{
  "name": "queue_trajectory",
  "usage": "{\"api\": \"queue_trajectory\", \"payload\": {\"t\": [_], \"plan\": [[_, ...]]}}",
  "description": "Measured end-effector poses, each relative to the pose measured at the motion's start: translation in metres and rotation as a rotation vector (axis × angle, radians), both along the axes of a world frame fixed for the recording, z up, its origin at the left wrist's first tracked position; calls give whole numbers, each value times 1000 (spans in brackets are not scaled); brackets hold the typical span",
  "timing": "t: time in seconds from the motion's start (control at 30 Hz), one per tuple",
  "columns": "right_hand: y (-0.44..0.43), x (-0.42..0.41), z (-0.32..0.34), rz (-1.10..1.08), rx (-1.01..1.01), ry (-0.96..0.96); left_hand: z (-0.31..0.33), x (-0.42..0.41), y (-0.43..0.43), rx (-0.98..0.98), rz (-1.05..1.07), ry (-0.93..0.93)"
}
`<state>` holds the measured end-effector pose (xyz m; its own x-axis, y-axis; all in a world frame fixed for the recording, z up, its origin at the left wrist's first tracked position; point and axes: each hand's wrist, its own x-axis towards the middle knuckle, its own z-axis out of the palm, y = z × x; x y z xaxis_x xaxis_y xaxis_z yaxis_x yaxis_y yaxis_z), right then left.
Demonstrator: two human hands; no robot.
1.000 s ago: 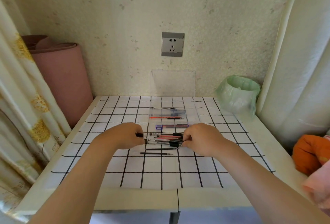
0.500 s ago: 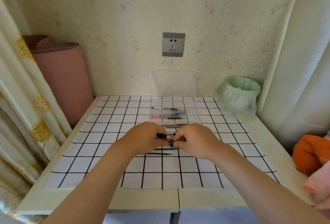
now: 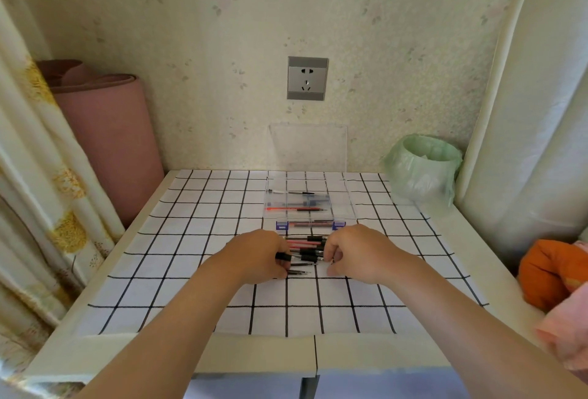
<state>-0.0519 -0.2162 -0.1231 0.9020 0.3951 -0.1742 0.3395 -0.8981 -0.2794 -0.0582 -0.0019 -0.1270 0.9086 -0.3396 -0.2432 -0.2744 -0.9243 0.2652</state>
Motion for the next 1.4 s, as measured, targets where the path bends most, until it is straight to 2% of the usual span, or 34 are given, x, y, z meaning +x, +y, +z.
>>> {"api": "queue_trajectory", "payload": {"t": [0.5, 0.63, 0.77, 0.93, 1.17, 1.4], "plan": [[-6, 4, -8, -27, 27, -27, -7, 3, -2, 47, 5, -94], [3, 10, 1, -66, 147, -175, -6, 7, 1, 20, 7, -130], [14, 32, 7, -107, 163, -338, -1, 15, 10, -94, 78, -275], [29, 73, 9, -95, 3, -344, -10, 25, 21, -122, 100, -415], [59, 112, 7, -28, -384, -262, -17, 31, 25, -128, 85, -396], [75, 121, 0, -9, -484, -292, -15, 36, 26, -129, 90, -384]]}}
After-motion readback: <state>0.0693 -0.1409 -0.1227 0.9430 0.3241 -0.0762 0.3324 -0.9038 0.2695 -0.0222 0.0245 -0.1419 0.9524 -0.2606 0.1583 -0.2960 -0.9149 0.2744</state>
